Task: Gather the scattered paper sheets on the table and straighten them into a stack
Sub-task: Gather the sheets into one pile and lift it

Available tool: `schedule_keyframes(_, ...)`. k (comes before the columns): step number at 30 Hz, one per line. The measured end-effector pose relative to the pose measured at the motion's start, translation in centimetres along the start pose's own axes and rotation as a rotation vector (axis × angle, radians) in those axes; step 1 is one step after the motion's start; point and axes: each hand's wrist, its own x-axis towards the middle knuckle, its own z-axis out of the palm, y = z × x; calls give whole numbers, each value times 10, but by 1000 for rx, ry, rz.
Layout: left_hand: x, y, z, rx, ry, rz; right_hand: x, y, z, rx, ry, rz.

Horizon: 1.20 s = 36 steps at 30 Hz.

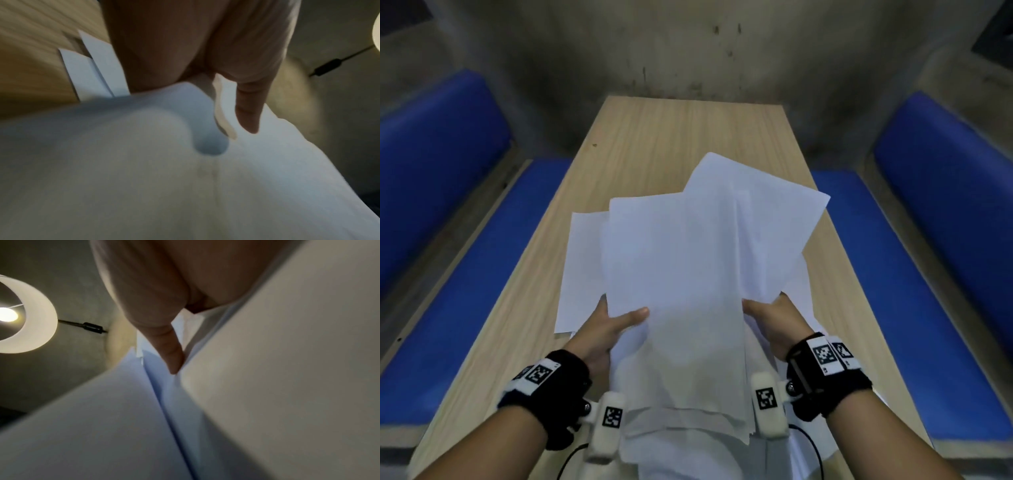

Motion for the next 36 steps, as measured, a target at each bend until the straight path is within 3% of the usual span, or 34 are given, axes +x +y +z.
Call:
schedule_keyframes(5,-5,10,7,260,-81,45,0,2,16,62,-82,142)
schedule_keyframes(9,-7,27,5,220,-84,102,4,-8,13,208,-84,41)
schedule_keyframes(15,-8,30,5,130,-173,-52,-3,-2,23,-54,-60,-40)
schedule_keyframes(20,-1,9,16,282,-21,-60,-8,17,29,-27,81,-94)
schedule_keyframes(24,0,11,-16,287,127,-76,4,34,8,-207,80,61)
schedule_keyframes(29,0,-4,-77,216,314,-101,11,60,-81,-827,442,242)
schedule_keyframes(32,-3,-13,-97,195,404,-125,4,56,-103,-1004,445,353)
schedule_keyframes(36,-6,-30,-95,158,409,-172,7,53,-93,-1010,384,369)
